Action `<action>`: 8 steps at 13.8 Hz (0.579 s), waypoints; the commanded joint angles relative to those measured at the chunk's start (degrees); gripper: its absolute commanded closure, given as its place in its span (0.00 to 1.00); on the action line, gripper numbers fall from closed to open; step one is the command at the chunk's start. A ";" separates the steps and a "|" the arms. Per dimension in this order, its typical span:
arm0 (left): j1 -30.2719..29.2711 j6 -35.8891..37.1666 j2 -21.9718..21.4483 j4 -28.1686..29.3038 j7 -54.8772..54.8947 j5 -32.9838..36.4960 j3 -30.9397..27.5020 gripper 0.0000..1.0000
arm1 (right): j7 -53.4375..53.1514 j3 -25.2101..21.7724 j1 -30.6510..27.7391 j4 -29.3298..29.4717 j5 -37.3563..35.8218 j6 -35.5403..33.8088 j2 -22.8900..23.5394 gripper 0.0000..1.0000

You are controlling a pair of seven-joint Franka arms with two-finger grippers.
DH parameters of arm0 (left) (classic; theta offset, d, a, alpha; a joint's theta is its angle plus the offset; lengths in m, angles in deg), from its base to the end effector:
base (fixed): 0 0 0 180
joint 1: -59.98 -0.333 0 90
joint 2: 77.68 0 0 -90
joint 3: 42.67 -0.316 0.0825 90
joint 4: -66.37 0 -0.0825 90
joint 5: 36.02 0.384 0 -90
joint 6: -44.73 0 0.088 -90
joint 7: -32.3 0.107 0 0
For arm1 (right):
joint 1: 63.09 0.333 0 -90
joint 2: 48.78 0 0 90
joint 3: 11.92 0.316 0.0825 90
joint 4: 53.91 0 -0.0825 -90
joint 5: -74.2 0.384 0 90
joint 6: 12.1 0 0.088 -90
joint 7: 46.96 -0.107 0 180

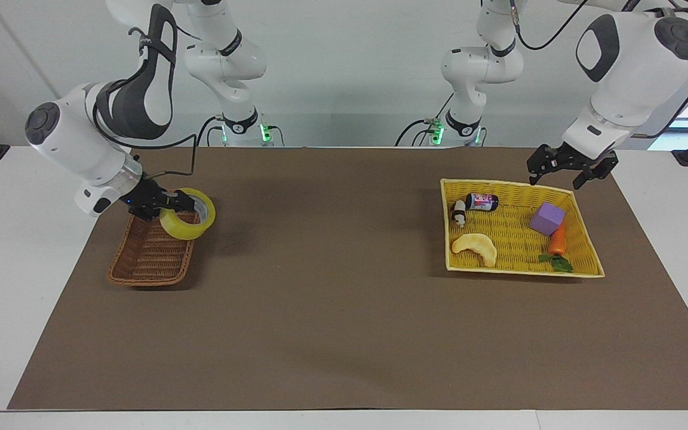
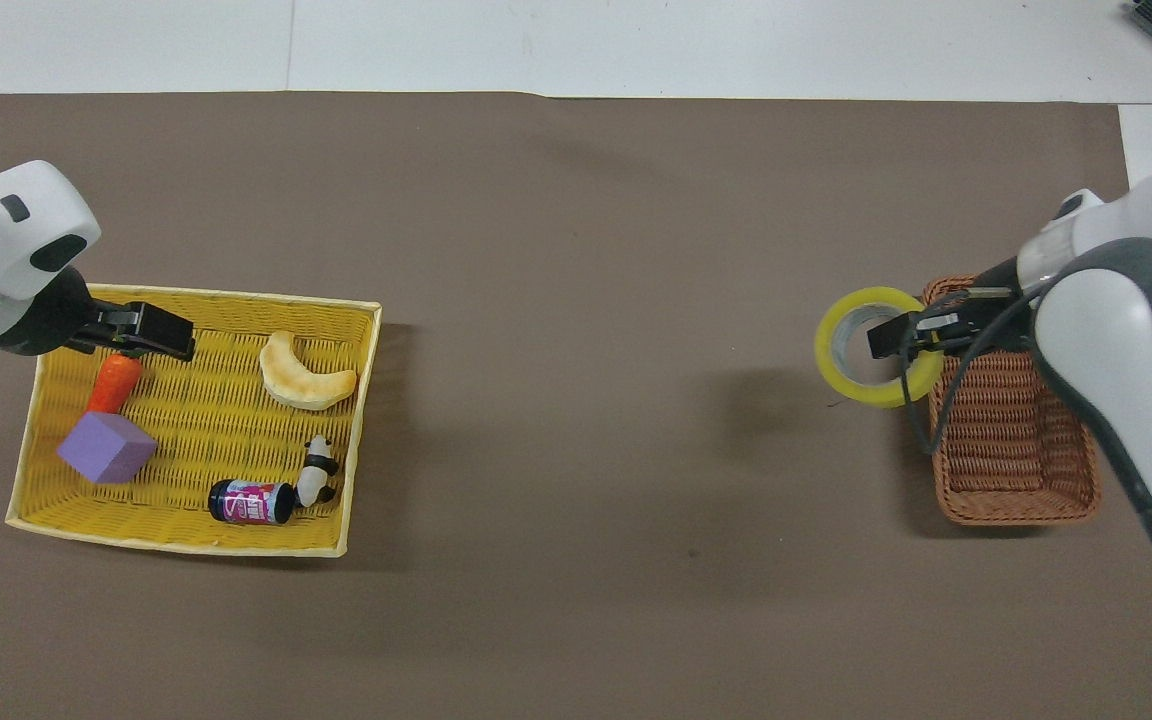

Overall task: Move tape to another basket
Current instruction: 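Carry the tape with the right gripper and lower it into the basket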

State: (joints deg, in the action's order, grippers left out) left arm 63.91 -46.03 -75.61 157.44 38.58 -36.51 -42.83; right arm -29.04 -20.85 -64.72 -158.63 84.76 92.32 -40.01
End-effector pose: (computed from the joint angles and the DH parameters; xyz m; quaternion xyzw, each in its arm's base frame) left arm 0.5640 -0.0381 0.5966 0.9959 -0.0874 -0.0207 0.0047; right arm 0.5786 -0.0890 0.4378 -0.9936 -0.0340 0.0566 0.0920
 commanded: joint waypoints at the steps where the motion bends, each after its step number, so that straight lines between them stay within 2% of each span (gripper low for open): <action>1: -0.76 1.72 0.57 -1.43 0.66 1.11 0.24 0.00 | 1.84 1.01 -4.15 -3.46 -2.12 3.50 -1.03 1.00; 4: -1.11 1.99 0.57 -1.43 0.66 1.11 0.24 0.00 | 6.77 1.01 -7.07 -8.73 -2.04 9.30 -0.59 1.00; 8: -1.20 1.99 0.57 -1.43 0.75 1.02 0.24 0.00 | 7.13 1.01 -7.87 -9.89 -2.12 9.75 -0.32 1.00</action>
State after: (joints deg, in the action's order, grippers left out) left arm 63.30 -45.18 -75.24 156.62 38.58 -36.38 -42.87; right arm -22.68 -20.74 -71.83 -167.45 83.54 101.25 -38.95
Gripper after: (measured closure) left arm 0.000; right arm 1.000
